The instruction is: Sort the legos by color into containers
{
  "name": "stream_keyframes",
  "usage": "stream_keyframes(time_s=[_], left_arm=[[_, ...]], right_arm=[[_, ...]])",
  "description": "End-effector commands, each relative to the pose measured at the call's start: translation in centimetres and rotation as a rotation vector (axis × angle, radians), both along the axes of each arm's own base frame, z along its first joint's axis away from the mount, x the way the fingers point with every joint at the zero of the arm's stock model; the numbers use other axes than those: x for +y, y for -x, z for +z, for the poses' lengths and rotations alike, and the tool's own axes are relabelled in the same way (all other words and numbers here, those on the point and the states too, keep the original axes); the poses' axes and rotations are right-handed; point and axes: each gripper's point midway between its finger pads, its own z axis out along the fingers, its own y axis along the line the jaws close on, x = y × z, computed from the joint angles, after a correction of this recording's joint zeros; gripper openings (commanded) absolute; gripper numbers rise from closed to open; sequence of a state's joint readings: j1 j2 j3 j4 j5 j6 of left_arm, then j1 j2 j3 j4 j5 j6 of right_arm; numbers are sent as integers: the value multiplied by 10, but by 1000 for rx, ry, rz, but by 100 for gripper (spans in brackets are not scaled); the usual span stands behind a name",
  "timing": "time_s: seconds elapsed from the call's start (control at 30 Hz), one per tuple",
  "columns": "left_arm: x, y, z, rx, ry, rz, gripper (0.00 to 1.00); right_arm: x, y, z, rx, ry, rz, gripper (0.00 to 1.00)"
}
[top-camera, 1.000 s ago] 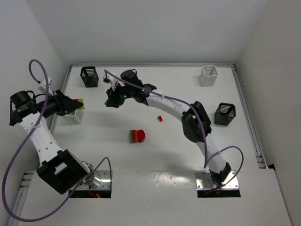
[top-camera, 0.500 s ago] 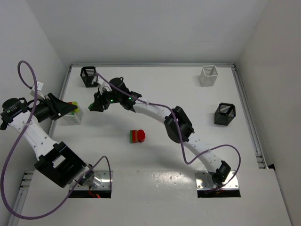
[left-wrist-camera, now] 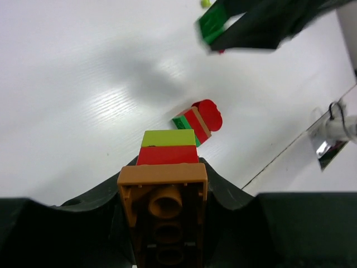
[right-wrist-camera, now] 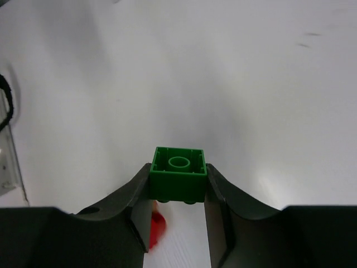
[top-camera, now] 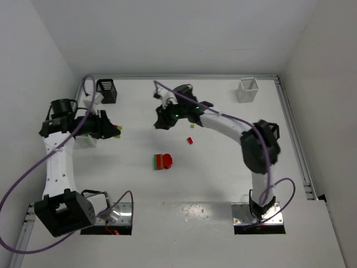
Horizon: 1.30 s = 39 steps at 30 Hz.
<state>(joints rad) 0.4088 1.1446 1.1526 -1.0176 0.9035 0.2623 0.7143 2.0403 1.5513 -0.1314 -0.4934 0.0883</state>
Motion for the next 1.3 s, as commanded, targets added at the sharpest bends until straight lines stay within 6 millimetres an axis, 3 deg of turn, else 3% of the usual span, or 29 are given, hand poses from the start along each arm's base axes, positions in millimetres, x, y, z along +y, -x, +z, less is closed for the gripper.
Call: stream_keyframes(time_s=[0.0, 0.03, 0.07, 0.1, 0.2, 0.23, 0.33, 0.47, 0.57, 0.6, 0.73, 0.87, 0.93, 1.0, 1.03, 1.13, 1.27], left_arm=[[-29, -28, -9, -32, -71, -35, 9], [-33, -38, -18, -27, -103, -51, 9], [-43, -41, -23, -11, -113, -70, 9], [-65, -40, -27, 2, -113, -123, 9], [-91, -56, -35, -20, -132, -164, 9], [-110, -55, -37, -16, -123, -199, 9], [-138, -62, -48, -16, -127, -256, 9], [-160, -69, -61, -8, -107, -287, 8], [-164, -70, -70, 14, -111, -290, 8], [-166, -71, -69, 6, -102, -297, 8], [-167, -67, -75, 39, -63, -302, 8], [-167, -62, -67, 62, 52, -317, 8], [-170, -56, -62, 68, 119, -359, 8], [-169, -49, -57, 102, 190, -373, 8], [-169, -49, -53, 99, 212, -380, 8], [-166, -43, -48, 131, 292, -395, 9], [-167, -32, -49, 154, 340, -423, 10]], right_arm=[[-59, 0, 38, -160, 69, -30, 1], [-81, 11, 13, -132, 136, -47, 1], [-96, 17, 24, -162, 144, -58, 1], [-121, 29, -2, -135, 206, -58, 1], [-165, 46, -25, -149, 303, -103, 1], [-174, 50, -33, -140, 337, -119, 1], [-201, 57, -56, -106, 416, -156, 1], [-223, 57, -76, -64, 470, -201, 1], [-226, 62, -82, -56, 484, -190, 5], [-227, 63, -86, -54, 493, -181, 14], [-225, 65, -94, -31, 491, -165, 25], [-215, 55, -95, -28, 473, -153, 36], [-208, 51, -96, -19, 460, -140, 46], [-195, 48, -90, -17, 414, -130, 55], [-190, 44, -85, -32, 394, -127, 65], [-175, 40, -64, -80, 296, -108, 77], [-141, 48, -26, -31, 127, -4, 79]])
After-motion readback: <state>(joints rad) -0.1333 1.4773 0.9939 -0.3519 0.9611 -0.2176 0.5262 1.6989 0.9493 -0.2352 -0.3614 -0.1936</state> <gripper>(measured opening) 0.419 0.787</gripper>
